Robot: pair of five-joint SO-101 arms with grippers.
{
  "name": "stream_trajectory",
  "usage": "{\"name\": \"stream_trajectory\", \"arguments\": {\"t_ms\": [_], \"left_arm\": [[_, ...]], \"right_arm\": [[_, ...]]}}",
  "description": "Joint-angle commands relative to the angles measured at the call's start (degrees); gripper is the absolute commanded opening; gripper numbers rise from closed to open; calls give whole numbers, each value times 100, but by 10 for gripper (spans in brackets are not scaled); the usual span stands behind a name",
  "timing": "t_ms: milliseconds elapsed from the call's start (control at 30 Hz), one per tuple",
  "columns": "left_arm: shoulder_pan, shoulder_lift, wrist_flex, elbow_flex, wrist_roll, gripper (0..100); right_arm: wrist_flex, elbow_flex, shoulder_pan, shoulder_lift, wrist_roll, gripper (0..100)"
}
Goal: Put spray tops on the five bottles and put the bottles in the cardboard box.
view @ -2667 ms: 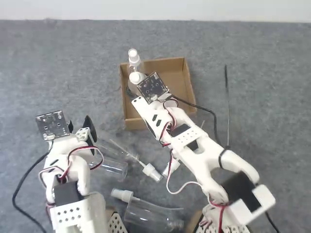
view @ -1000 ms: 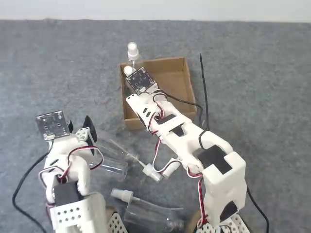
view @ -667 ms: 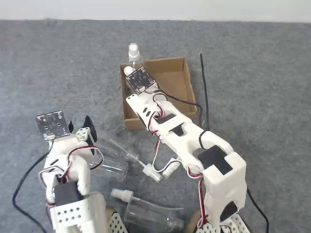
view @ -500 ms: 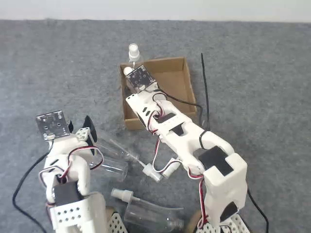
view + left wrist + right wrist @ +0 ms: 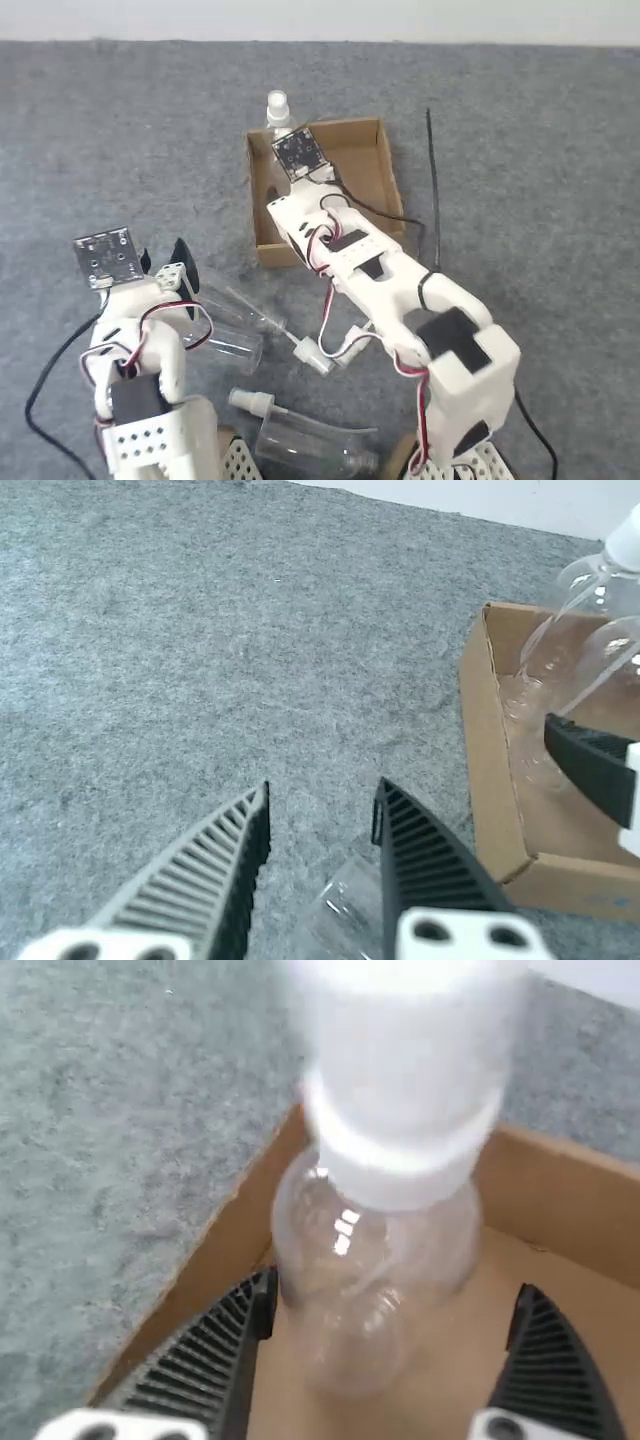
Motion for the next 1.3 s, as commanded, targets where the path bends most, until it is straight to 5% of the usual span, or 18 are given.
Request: {"name": "stream_trajectory", "arguments": {"t_ms": [0,633,1267], "left_arm": [[-35,-79,-176,-4,18,160],[-35,-79,-176,-4,18,160],[-44,-79,-642,207,18,161]], "right_arm": [[-4,97,75,-831,-44,304],[101,1644,259,-2791,-53,303],[2923,1538,303,-4787,-26,303]]}}
